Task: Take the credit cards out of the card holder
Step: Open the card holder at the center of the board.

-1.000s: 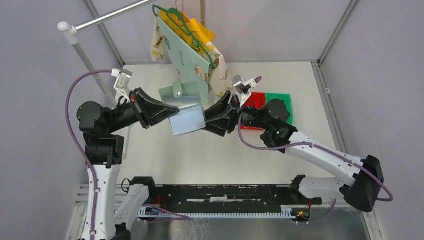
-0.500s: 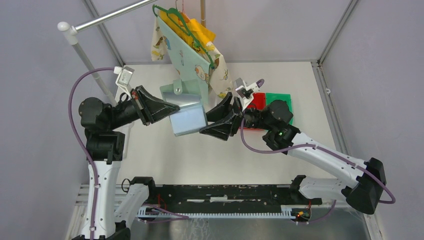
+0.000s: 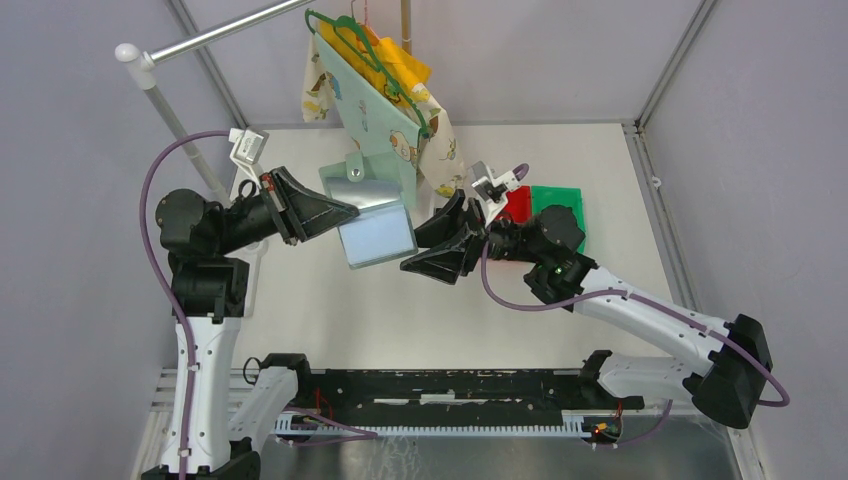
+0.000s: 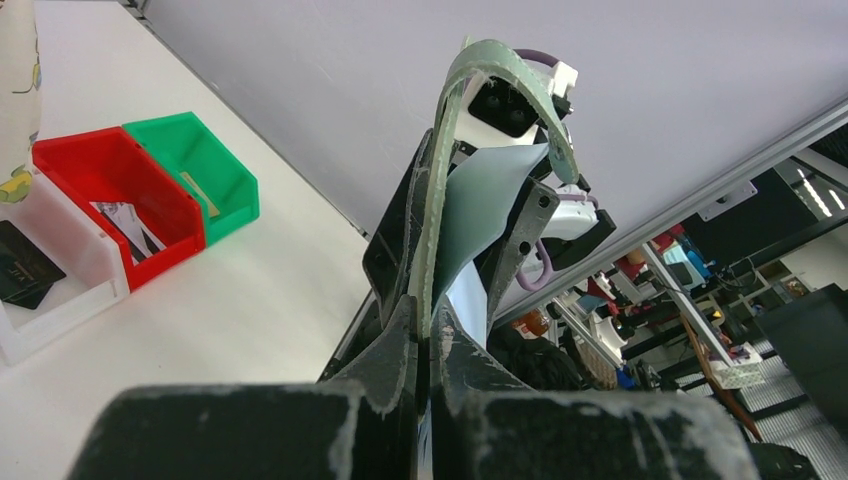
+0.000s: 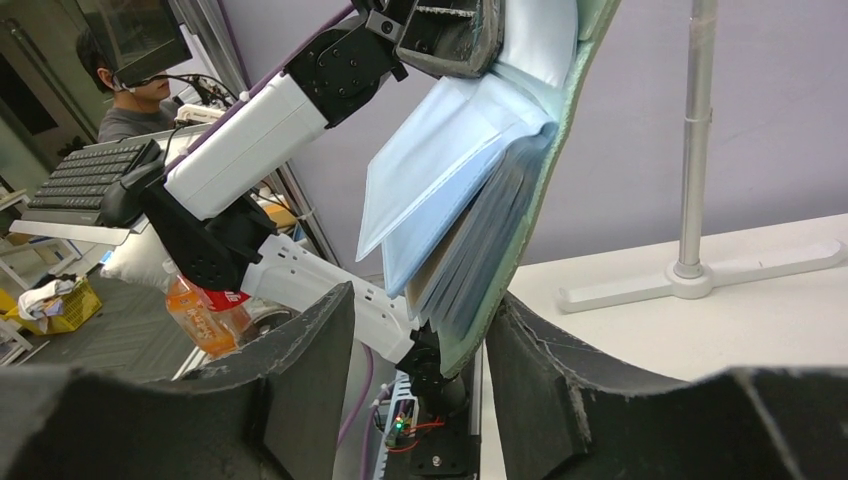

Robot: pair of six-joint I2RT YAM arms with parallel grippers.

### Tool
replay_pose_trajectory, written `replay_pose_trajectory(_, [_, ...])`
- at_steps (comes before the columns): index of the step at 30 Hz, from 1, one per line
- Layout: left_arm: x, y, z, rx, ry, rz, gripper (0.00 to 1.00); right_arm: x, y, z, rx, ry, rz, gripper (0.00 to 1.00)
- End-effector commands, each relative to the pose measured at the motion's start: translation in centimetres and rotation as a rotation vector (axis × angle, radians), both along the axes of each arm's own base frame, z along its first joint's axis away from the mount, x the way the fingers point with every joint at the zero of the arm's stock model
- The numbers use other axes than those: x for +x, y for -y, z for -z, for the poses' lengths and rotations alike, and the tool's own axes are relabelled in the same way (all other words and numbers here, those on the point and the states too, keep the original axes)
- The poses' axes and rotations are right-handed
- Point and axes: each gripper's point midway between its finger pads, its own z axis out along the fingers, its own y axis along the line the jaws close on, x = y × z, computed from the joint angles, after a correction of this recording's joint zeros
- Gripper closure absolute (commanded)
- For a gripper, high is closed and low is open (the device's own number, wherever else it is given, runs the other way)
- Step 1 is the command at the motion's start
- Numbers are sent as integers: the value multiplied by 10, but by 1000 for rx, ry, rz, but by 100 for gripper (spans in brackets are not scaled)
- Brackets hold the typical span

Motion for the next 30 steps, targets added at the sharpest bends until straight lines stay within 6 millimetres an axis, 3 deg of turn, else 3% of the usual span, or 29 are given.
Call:
replay_pose_trajectory(1, [-12,0,-22,-22,62,3,98,-3,9,-23,87,29,4,45])
replay_pose_trajectory(9, [-16,0,-24,-23,67,9,98,18,15,-21,128,-48,90,46])
replay_pose_trajectory(23, [-19,1,-24,-18,74,17,98,38,24,-23,212,-115,201,46])
replay_pose_trajectory(30, [-16,0,-21,-18,70,11,98,44,21,-36,248,-137,199,45])
